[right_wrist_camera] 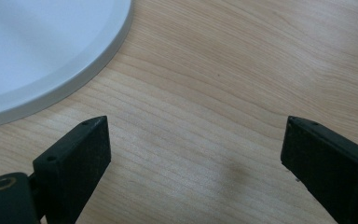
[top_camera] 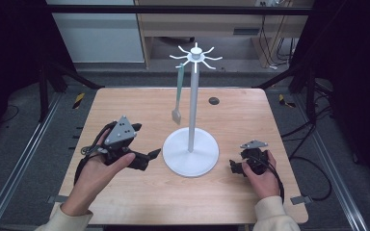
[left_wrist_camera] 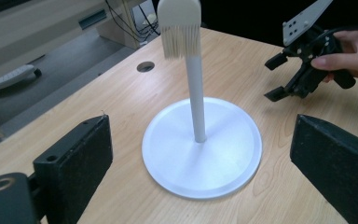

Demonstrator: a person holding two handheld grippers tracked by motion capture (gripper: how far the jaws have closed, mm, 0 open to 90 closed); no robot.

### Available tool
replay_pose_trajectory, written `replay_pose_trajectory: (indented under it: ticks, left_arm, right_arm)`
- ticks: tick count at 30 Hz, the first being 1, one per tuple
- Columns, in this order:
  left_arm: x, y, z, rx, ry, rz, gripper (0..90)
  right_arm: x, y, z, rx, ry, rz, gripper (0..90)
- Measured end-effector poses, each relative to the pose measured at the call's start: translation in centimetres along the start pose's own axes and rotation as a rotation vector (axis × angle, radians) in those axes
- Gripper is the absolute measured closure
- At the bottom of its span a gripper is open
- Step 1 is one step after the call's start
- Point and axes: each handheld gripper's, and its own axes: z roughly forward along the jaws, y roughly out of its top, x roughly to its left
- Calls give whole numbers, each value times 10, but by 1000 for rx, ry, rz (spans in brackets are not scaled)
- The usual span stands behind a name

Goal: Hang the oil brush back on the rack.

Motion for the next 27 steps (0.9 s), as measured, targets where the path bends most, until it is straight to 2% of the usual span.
replay_pose_trajectory:
  ticks: [4,8,11,15,22,25,27]
  left_arm:
    - [0,-19,4,33,12,0,53]
    - [2,-42,9,87,19,-14,53]
    - [6,-59,12,103,26,-38,53]
    - [14,-82,14,130,44,-66,54]
    - [30,-111,16,155,90,-97,55]
    - [39,-123,16,170,126,-102,55]
    - [45,-130,16,167,140,-124,56]
  right_arm:
    - [-1,0,-1,-3,-6,-1,87]
    - [-1,0,-1,-3,-10,0,88]
    - [-1,0,-1,-3,-11,3,87]
    - [-1,0,-2,-9,-13,5,87]
    - [-2,-1,-2,-14,-15,6,87]
    - [-3,-1,-2,-16,-15,6,87]
    - [-3,-1,-3,-21,-12,9,87]
